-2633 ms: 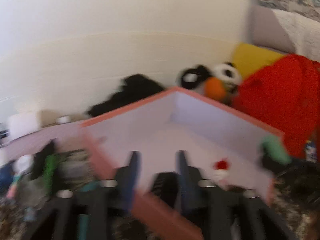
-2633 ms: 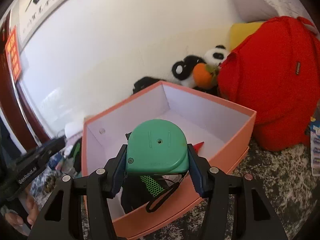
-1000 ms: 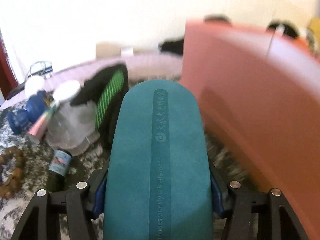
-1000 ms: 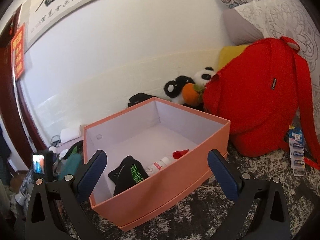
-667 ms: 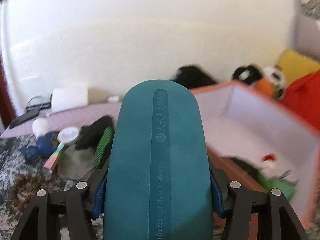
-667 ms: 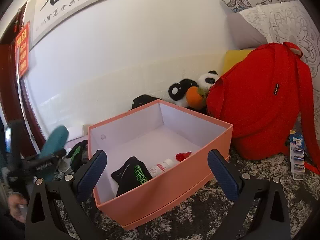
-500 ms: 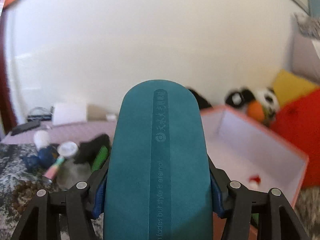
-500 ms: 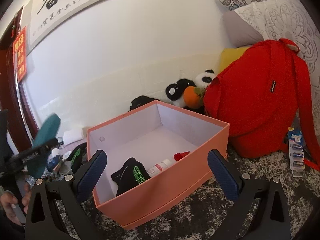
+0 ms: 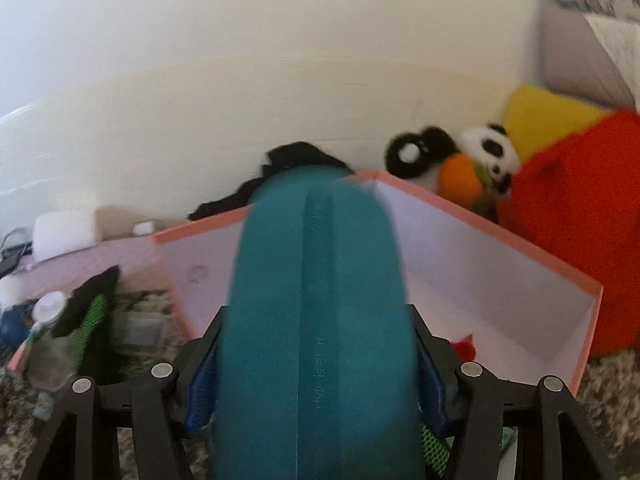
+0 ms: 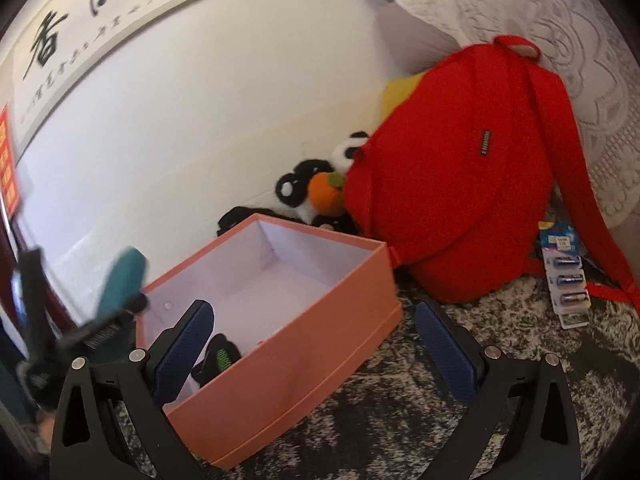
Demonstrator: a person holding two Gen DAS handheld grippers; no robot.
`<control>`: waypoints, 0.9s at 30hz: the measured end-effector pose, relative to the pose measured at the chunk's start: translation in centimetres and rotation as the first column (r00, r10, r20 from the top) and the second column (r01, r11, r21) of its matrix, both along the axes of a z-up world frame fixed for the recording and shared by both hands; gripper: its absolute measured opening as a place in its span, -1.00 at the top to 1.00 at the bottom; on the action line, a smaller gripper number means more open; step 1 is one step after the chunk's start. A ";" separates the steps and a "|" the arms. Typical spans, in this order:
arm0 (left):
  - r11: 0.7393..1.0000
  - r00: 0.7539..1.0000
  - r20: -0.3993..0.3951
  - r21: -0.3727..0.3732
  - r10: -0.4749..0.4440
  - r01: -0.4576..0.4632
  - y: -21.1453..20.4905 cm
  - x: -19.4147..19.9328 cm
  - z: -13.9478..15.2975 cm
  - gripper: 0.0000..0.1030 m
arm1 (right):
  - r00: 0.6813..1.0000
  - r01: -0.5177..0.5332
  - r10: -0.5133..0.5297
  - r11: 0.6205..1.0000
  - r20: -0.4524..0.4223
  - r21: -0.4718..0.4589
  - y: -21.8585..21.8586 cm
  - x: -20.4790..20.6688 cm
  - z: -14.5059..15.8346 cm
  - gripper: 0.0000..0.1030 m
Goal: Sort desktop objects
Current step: 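Carry the teal case into the pink box and open the left tool, then grasp the brown bead bracelet with the left tool while the right tool grasps a black glove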
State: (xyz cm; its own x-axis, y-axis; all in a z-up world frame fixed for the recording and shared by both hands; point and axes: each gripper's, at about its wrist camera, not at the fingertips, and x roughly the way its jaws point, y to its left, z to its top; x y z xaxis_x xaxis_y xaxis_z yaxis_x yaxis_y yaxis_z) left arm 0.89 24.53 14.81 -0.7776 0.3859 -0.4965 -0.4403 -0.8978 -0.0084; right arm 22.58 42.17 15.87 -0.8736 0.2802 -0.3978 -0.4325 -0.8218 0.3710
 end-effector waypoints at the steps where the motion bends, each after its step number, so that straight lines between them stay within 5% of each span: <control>1: 1.000 1.000 -0.015 -0.011 0.004 -0.004 0.5 0.1 -0.4 -0.63 | 1.000 0.013 -0.013 1.000 0.001 -0.003 0.4 0.2 0.0 -0.99; 9: 0.993 0.998 -0.057 -0.111 0.032 -0.038 -1.8 1.3 -1.2 -0.74 | 1.000 0.024 -0.025 1.000 0.016 0.018 0.2 -0.1 0.1 -0.99; 16: 0.988 0.992 -0.030 -0.088 0.122 -0.124 -14.1 2.7 -3.3 -0.92 | 0.985 -0.172 0.170 0.963 0.030 0.206 -7.8 -2.6 1.7 -0.99; 18: 0.969 0.978 -0.027 -0.134 0.206 -0.208 -17.8 2.5 -4.2 -0.92 | 0.989 -0.129 0.140 0.969 -0.038 0.212 -9.8 -2.6 2.2 -0.99; 21: 0.929 0.947 -0.056 -0.186 0.316 -0.321 -22.7 2.2 -4.8 -0.92 | 0.964 -0.232 0.248 0.961 -0.094 0.151 -12.0 -3.1 2.5 -0.99; 25: 0.880 0.883 -0.030 -0.078 0.468 -0.469 -29.2 0.7 -4.5 -0.92 | 0.913 -0.394 0.401 0.915 -0.078 0.092 -16.4 -5.7 2.4 -0.99; 27: 0.881 0.880 0.045 0.016 0.472 -0.474 -31.6 -0.9 -4.8 -0.92 | 0.885 -0.455 0.464 0.880 -0.039 0.135 -19.6 -7.5 2.1 -0.99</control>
State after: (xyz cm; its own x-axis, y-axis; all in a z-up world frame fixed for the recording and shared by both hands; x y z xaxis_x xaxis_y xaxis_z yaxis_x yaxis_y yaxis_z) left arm -0.02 -7.09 9.98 -0.8514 -0.0098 -0.5244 0.0379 -0.9984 -0.0428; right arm 15.06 22.53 18.02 -0.9393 -0.1179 -0.3222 0.0272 -0.9617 0.2727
